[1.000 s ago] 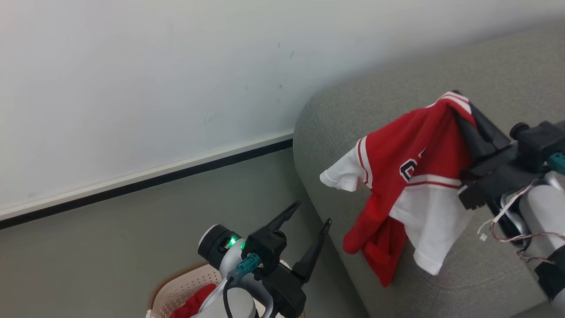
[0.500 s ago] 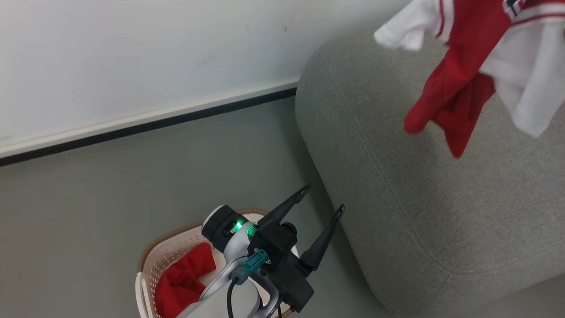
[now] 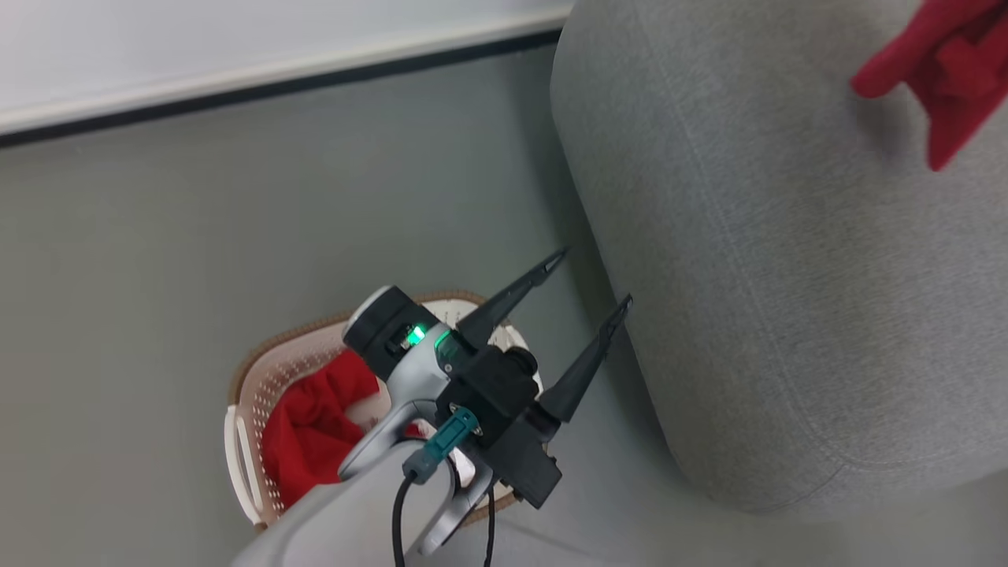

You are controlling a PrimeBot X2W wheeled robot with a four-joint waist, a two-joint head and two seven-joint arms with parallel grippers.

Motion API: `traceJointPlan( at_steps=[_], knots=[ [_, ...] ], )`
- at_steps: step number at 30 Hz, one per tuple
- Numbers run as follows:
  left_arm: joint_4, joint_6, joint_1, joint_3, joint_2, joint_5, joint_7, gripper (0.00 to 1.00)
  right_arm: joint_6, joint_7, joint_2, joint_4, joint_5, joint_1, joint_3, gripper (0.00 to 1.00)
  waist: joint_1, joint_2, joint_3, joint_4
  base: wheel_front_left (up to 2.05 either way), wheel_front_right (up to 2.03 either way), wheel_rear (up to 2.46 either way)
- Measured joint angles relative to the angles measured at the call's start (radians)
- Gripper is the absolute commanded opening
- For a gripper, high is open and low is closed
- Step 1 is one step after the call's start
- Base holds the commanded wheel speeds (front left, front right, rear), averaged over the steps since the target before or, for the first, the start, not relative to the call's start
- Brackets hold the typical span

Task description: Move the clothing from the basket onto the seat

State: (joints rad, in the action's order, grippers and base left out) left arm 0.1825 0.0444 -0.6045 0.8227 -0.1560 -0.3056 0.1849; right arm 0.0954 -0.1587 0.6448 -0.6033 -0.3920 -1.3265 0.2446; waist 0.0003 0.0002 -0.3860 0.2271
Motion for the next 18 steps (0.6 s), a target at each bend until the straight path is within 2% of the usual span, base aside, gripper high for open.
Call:
traceJointPlan(
  at_steps=[10, 18],
  knots=[
    [-0.079, 0.015, -0.066, -0.017, -0.048, 0.036, -0.055, 1.00, -0.009, -0.033, -0.022, -0.079, -0.037, -0.035, -0.027, 0.00, 0.0000, 0.0000, -0.150, -0.005, 0.00, 0.00, 0.00],
    [-0.090, 0.017, -0.092, -0.014, -0.072, 0.065, -0.087, 1.00, -0.017, -0.069, -0.146, -0.215, -0.051, 0.042, -0.006, 0.00, 0.0000, 0.0001, -0.258, 0.006, 0.00, 0.00, 0.00]
  ],
)
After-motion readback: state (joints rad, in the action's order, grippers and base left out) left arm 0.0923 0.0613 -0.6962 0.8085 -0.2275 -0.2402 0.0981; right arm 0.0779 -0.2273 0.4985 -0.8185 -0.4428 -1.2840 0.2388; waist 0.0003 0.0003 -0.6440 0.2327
